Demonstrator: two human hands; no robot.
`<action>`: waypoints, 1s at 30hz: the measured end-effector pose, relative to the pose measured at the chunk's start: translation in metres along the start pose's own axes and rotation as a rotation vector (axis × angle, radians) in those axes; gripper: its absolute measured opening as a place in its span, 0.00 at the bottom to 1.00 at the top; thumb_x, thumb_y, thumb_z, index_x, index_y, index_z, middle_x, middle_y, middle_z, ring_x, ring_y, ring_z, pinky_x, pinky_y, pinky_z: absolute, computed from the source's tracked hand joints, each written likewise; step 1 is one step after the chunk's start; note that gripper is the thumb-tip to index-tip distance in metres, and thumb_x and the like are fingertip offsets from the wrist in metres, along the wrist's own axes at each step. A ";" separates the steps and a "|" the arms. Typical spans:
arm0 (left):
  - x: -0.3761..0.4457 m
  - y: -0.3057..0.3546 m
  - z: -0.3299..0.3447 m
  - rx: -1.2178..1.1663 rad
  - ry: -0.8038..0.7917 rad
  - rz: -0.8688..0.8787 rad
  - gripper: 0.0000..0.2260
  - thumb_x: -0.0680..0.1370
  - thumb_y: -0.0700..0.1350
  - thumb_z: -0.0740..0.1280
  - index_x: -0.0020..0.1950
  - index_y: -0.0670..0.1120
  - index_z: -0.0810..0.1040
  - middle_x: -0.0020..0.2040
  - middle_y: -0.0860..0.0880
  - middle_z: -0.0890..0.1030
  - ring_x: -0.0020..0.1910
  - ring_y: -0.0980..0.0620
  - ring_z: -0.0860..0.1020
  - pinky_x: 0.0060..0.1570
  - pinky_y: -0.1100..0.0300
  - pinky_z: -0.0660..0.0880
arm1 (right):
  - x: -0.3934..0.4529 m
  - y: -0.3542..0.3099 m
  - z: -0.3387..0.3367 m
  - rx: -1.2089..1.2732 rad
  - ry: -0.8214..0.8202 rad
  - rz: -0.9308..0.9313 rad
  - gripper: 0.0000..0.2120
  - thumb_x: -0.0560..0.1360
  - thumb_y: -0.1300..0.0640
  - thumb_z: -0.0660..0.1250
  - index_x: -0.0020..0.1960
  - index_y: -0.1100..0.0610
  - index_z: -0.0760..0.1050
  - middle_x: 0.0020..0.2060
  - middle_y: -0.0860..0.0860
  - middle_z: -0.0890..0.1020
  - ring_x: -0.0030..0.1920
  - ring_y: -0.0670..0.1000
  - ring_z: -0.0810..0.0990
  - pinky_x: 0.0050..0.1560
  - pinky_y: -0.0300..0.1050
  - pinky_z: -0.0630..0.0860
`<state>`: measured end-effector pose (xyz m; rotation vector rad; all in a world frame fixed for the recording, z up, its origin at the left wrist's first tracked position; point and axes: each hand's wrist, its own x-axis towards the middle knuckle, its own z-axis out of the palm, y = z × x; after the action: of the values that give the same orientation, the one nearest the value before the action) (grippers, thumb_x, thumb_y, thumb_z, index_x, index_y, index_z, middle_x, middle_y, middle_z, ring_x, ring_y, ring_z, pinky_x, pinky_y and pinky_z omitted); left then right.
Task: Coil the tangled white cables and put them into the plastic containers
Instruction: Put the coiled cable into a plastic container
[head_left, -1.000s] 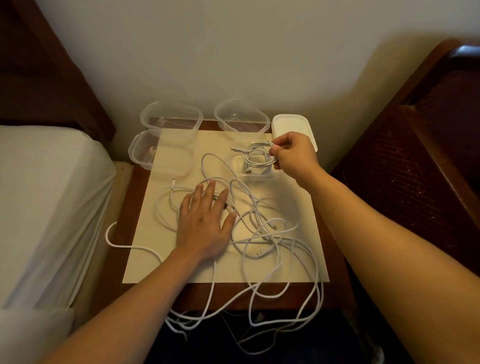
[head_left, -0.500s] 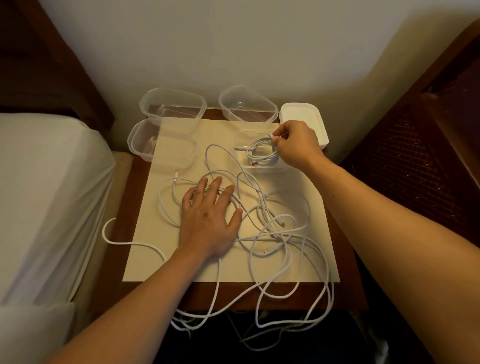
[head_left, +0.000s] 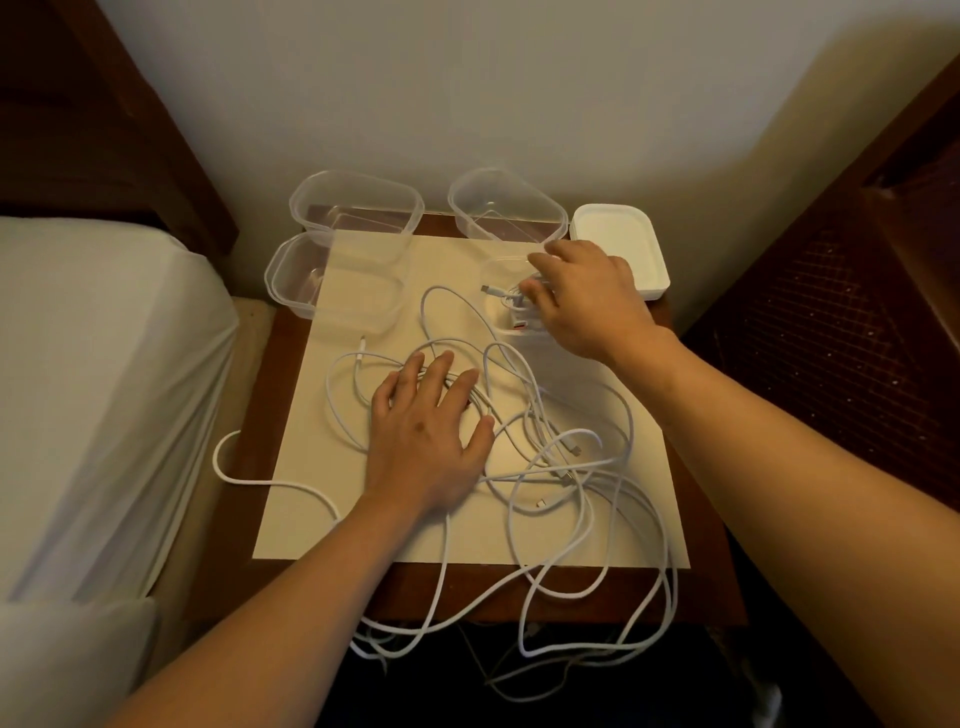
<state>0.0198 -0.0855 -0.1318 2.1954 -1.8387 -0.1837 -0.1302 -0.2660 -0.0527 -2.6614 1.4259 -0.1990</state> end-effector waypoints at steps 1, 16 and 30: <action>0.000 0.000 0.000 0.001 0.000 0.000 0.25 0.80 0.63 0.53 0.76 0.57 0.68 0.80 0.51 0.64 0.81 0.48 0.54 0.77 0.45 0.53 | 0.000 -0.001 0.000 -0.035 -0.049 -0.042 0.22 0.85 0.44 0.53 0.76 0.51 0.68 0.76 0.53 0.68 0.76 0.58 0.64 0.73 0.61 0.63; 0.000 -0.001 0.002 -0.006 0.011 0.001 0.25 0.80 0.63 0.54 0.75 0.57 0.68 0.80 0.51 0.64 0.81 0.48 0.54 0.77 0.45 0.54 | 0.011 -0.018 0.014 0.260 -0.095 0.274 0.13 0.78 0.52 0.72 0.61 0.55 0.82 0.54 0.54 0.83 0.48 0.52 0.76 0.49 0.44 0.71; 0.001 -0.002 0.003 -0.016 0.032 -0.011 0.24 0.79 0.63 0.57 0.73 0.57 0.72 0.78 0.52 0.68 0.80 0.47 0.58 0.76 0.45 0.56 | -0.027 -0.019 -0.005 0.329 0.239 0.215 0.17 0.84 0.47 0.61 0.65 0.55 0.79 0.63 0.51 0.80 0.62 0.53 0.76 0.62 0.56 0.76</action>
<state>0.0211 -0.0862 -0.1348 2.1856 -1.8026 -0.1641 -0.1305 -0.2336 -0.0468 -2.2624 1.5730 -0.6849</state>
